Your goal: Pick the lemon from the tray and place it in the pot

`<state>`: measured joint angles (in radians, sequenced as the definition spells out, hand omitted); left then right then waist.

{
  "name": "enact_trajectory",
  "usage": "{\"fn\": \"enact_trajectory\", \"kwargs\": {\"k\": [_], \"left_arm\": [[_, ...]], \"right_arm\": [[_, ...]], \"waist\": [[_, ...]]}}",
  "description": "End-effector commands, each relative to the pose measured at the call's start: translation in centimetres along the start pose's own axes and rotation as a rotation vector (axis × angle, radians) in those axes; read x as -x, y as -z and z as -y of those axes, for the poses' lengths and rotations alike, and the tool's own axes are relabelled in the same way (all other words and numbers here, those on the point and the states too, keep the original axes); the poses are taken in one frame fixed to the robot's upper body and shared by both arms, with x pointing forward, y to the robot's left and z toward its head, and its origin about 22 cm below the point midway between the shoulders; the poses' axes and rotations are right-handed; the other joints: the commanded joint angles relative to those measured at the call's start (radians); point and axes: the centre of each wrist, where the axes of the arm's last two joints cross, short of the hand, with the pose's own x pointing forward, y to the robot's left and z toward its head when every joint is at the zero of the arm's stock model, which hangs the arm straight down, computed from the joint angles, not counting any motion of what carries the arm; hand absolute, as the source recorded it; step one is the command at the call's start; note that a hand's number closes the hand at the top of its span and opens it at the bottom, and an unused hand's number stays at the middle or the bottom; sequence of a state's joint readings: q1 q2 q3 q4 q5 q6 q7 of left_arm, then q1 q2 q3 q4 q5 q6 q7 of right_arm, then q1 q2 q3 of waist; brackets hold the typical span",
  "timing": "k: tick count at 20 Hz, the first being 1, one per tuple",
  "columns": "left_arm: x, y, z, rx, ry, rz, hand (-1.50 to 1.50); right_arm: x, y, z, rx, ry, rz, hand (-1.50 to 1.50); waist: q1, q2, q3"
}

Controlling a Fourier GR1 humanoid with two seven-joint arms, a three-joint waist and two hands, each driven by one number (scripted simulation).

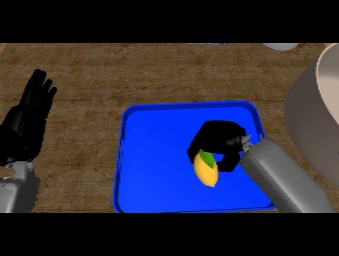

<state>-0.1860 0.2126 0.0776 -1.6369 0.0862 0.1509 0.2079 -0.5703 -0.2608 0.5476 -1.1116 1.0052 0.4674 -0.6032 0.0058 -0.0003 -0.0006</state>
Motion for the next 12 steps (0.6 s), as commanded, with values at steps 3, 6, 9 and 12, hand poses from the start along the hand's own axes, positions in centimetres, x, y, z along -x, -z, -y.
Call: {"fn": "enact_trajectory", "kwargs": {"k": [3, 6, 9, 12], "left_arm": [[-1.3, 1.5, 1.3, -0.016, 0.012, -0.005, 0.00], [-1.6, 0.7, 0.3, 0.012, 0.006, -0.008, 0.00], [-0.6, -1.1, 0.2, -0.002, -0.009, -0.019, 0.00], [-0.6, -0.1, -1.8, -0.071, 0.017, -0.013, 0.00]], "right_arm": [[0.4, 1.5, -0.9, -0.014, -0.022, 0.043, 1.50], [-0.4, 1.2, -2.5, -0.023, -0.037, 0.065, 1.50], [-0.5, 2.2, 0.2, 0.089, 0.070, -0.110, 1.50], [1.3, 0.2, -2.5, 0.217, 0.301, -0.480, 1.50]], "waist": [[-0.002, 0.002, 0.001], [-0.003, 0.000, 0.001], [0.003, -0.002, 0.001], [-0.059, -0.013, -0.001]]}}
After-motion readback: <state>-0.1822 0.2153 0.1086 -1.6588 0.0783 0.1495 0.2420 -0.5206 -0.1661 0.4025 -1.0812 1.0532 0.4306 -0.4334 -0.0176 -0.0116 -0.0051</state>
